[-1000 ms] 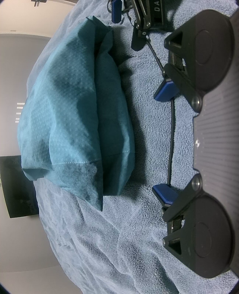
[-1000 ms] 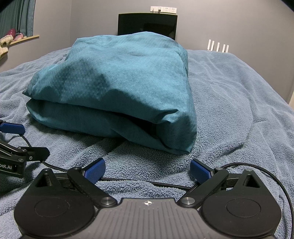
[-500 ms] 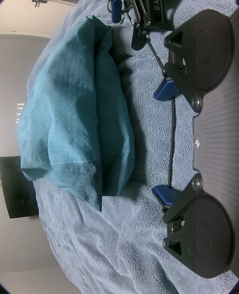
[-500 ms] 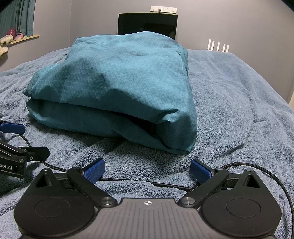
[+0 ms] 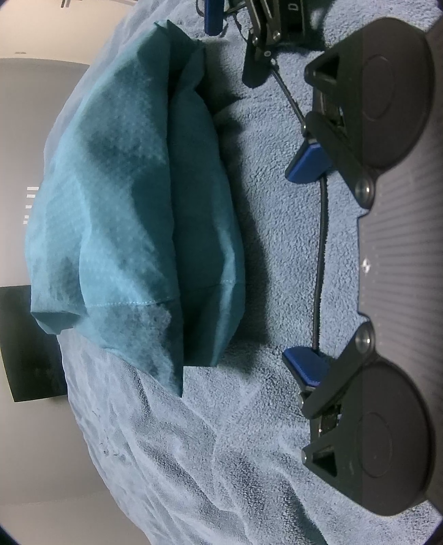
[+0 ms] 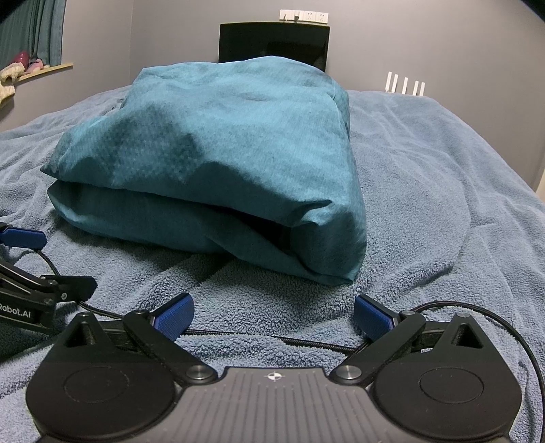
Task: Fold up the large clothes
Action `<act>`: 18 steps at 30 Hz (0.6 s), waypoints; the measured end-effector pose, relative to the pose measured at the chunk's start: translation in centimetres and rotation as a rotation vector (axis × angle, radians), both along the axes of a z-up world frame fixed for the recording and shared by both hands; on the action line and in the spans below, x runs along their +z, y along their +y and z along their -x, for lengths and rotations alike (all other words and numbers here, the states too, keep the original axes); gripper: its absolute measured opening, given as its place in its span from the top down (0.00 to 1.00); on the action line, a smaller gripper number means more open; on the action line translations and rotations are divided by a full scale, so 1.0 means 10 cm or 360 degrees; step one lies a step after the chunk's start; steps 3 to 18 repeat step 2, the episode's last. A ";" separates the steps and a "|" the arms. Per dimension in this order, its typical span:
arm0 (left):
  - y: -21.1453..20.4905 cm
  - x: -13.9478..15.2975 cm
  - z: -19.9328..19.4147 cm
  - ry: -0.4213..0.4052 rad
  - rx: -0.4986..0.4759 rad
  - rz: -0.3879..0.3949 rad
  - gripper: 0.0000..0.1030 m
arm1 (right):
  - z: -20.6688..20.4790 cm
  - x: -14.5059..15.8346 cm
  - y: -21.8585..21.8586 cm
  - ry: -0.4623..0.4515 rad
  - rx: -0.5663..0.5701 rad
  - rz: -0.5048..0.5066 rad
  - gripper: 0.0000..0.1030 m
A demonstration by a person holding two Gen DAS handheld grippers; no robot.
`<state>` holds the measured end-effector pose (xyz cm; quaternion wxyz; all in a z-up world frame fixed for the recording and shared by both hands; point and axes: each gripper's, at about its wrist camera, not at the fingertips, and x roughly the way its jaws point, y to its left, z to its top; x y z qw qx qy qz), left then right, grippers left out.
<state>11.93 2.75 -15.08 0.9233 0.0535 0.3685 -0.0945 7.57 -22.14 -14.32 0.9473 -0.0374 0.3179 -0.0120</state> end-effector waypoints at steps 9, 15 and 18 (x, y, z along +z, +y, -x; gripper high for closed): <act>-0.03 -0.02 -0.01 -0.0006 0.0000 -0.0012 0.00 | 0.00 0.00 0.01 0.0001 0.0000 0.0000 0.01; -0.03 -0.02 -0.01 -0.0006 0.0000 -0.0012 0.00 | 0.00 0.00 0.01 0.0001 0.0000 0.0000 0.01; -0.03 -0.02 -0.01 -0.0006 0.0000 -0.0012 0.00 | 0.00 0.00 0.01 0.0001 0.0000 0.0000 0.01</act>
